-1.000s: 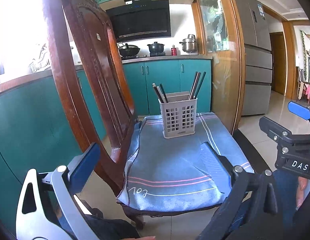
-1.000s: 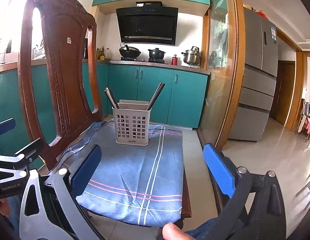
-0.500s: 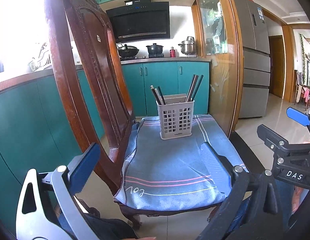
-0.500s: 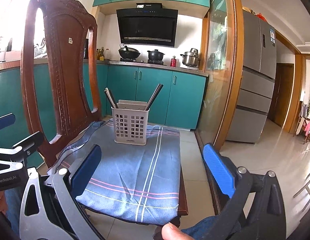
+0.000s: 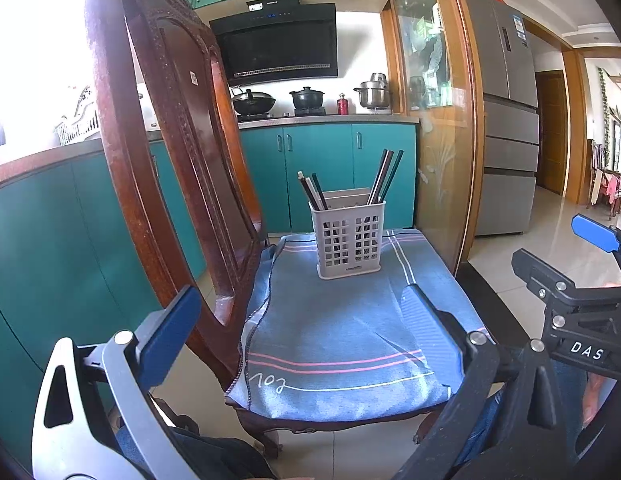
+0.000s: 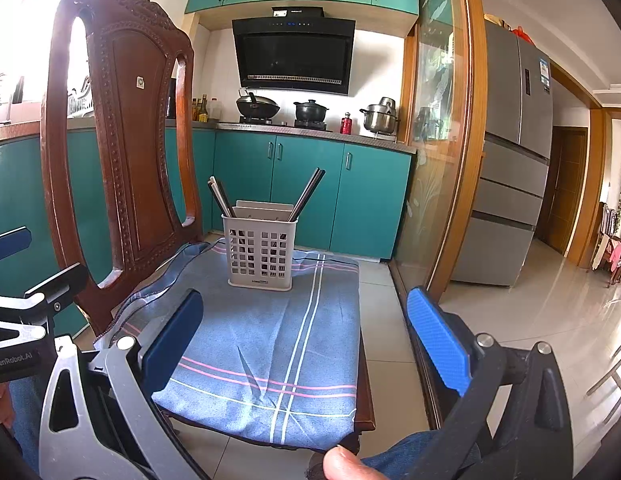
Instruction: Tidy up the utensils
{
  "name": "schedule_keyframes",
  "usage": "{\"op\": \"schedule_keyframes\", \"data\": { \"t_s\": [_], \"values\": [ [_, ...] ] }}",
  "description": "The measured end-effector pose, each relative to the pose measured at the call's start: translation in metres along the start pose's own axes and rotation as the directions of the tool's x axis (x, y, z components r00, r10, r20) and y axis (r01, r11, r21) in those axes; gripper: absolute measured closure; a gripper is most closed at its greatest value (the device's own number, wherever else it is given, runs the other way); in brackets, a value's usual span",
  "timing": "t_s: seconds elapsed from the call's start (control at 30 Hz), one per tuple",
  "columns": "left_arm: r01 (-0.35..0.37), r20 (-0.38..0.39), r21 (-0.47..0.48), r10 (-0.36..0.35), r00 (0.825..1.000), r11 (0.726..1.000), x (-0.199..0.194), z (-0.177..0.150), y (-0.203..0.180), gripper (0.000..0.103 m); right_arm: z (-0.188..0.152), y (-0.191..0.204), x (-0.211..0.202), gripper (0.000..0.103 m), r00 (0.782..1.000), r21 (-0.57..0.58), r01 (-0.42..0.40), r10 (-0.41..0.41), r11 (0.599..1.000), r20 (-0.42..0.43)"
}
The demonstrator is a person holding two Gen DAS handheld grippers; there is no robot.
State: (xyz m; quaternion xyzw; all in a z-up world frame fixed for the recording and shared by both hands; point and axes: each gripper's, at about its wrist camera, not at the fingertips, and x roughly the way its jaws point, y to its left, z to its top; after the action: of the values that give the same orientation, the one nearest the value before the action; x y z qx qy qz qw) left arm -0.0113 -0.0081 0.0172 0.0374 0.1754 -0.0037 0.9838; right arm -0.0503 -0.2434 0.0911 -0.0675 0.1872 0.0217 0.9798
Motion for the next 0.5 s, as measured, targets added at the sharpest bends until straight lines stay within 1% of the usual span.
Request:
{"op": "schedule_keyframes", "data": {
  "t_s": [0.5],
  "values": [
    [0.001, -0.001, -0.002, -0.001, 1.0, 1.0, -0.0009, 0.0, -0.0034, 0.004, -0.0002, -0.0005, 0.0001, 0.003, 1.0, 0.001, -0.001, 0.001, 1.0, -0.002]
  ]
}}
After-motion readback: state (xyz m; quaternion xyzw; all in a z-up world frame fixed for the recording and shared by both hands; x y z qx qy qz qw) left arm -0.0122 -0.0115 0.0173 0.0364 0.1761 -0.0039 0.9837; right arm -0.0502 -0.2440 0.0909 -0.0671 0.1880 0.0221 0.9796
